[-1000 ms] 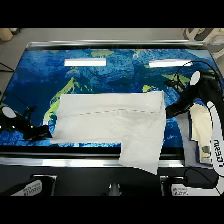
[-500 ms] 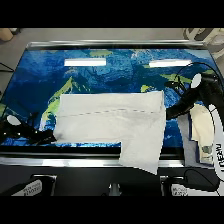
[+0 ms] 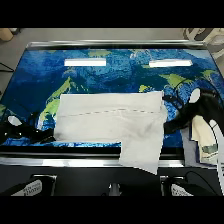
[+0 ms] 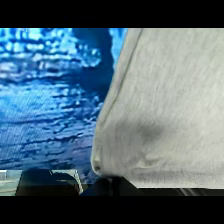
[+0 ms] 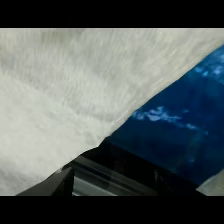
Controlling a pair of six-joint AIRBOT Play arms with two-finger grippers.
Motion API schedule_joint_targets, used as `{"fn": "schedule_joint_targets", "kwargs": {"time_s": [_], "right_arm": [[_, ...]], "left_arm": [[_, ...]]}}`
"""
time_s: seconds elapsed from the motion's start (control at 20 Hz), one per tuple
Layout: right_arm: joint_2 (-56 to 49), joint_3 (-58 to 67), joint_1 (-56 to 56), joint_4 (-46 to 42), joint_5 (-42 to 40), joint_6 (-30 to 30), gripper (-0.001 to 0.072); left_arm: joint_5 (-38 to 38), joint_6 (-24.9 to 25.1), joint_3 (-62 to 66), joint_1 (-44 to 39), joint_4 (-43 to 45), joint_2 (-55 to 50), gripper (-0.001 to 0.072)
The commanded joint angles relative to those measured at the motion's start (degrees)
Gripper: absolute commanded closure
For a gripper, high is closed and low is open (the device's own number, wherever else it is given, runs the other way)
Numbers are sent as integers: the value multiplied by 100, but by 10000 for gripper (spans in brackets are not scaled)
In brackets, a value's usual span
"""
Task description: Fold the shirts.
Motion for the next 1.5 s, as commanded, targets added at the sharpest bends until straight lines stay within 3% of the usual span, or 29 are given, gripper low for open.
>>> {"fn": "schedule_joint_targets", "kwargs": {"time_s": [0.0, 0.25, 0.45, 0.65, 0.8, 0.9, 0.95, 1.2, 1.45], "right_arm": [[557, -1491, -2, 612, -367, -177, 147], [560, -2330, -2, 890, -1012, -168, 200], [560, -2358, -2, 874, -1215, -70, 226], [557, -2358, 0, 896, -1340, 76, 302], [560, -2420, 0, 892, -1246, 133, 419], [560, -2463, 0, 890, -1250, 131, 656], [560, -2457, 0, 892, -1255, 116, 679], [710, -1926, 0, 887, -1038, -201, 683], [826, -199, -2, 850, -901, -236, 686]], "left_arm": [[20, 111, 0, 2, 15, 17, 680], [-87, 109, 0, 2, 15, 46, 680], [-138, 109, 0, 2, 13, 46, 680], [-149, 109, 0, 2, 13, 46, 680], [-146, 109, 0, 2, 13, 46, 680], [-146, 109, 0, 2, 13, 46, 680], [-144, 109, 0, 2, 13, 46, 680], [-164, 221, 72, 4, 13, 210, 681], [-452, 55, 1084, 2, -7, 664, 684]]}}
